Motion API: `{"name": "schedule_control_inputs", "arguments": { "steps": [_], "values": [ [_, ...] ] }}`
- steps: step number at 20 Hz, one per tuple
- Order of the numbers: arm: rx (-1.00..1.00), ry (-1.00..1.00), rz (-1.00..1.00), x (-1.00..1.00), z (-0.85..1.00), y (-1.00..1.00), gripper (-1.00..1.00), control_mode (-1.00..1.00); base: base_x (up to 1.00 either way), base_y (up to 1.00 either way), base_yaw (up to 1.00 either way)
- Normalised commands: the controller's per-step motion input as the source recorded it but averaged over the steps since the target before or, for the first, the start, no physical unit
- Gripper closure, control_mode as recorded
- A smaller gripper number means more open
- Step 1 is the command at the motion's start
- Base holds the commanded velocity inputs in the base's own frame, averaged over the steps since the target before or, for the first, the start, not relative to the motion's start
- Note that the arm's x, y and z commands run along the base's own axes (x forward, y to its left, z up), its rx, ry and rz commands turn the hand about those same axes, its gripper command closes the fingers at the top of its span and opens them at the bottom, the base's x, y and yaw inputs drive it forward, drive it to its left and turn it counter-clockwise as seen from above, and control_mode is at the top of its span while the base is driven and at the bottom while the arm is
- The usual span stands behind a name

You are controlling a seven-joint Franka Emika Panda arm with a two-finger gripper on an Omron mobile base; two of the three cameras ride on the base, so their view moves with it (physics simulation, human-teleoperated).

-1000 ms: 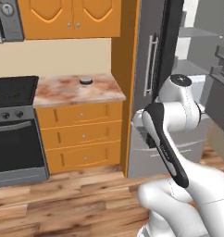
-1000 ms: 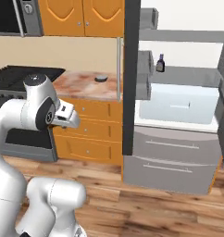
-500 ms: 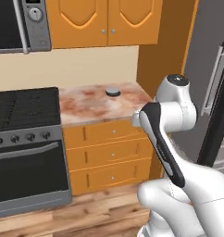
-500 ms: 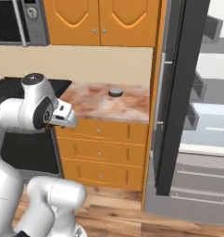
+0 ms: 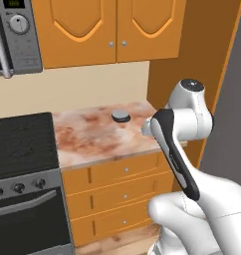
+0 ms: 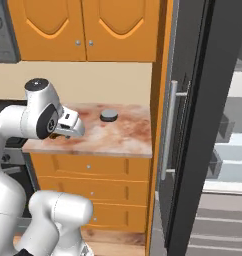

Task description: Take the chicken drumstick from the fridge and place it on the digital scale on the counter by the fridge. Wait a few seconds for a reading, then move it to the plate on the dining counter.

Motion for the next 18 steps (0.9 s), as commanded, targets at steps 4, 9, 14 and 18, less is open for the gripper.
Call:
{"name": "schedule_control_inputs", "arguments": {
  "steps": [4,9,14,18],
  "values": [
    [0.0,0.0,0.0,0.0,0.0,0.0,1.0,1.0,0.67,0.27,-0.12],
    [0.0,0.0,0.0,0.0,0.0,0.0,1.0,1.0,0.58,0.14,-0.05],
    [0.0,0.0,0.0,0.0,0.0,0.0,1.0,1.0,0.57,0.13,-0.02],
    [-0.01,0.0,0.0,0.01,-0.17,0.0,1.0,-1.0,0.1,0.03,0.0]
  ]
}}
